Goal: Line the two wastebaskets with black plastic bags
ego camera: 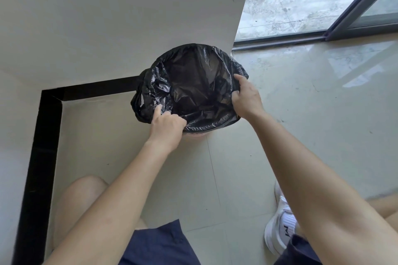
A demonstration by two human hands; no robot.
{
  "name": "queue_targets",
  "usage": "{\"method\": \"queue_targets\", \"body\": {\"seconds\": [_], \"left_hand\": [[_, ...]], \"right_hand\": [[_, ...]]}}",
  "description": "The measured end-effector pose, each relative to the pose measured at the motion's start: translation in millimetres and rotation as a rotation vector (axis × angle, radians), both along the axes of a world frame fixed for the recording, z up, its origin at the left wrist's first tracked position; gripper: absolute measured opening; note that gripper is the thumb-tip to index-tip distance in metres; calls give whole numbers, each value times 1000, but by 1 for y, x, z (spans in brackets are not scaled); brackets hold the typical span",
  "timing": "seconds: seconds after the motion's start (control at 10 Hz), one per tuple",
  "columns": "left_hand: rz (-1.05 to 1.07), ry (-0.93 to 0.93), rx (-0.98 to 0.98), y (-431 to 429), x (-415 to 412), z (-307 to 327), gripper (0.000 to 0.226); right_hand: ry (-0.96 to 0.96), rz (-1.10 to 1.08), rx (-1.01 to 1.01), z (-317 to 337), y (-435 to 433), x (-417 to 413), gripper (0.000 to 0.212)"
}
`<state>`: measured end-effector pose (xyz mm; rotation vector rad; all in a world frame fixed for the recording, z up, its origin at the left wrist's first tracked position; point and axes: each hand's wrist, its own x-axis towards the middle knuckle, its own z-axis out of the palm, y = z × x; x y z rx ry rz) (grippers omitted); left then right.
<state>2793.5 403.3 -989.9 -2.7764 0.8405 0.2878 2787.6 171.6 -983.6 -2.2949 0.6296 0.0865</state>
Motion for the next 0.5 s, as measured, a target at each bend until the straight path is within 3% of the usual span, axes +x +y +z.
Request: {"method": "queue_targets", "body": {"seconds": [0.2,0.3,0.4,0.5], "left_hand": [[-30,-38,-36,13,14,-12,43],[-46,13,-40,16,18,-7,40],[-31,18,-31,23,10,-2,65],[-23,-52,-212,21,-20,1,99]], "right_hand": [[33,-185,296,-8,5,-1,72],[161,-93,314,3,4,5,74],[234,-2,289,11,-3,2,83],[-54,-100,225,29,-4,-11,79]]}}
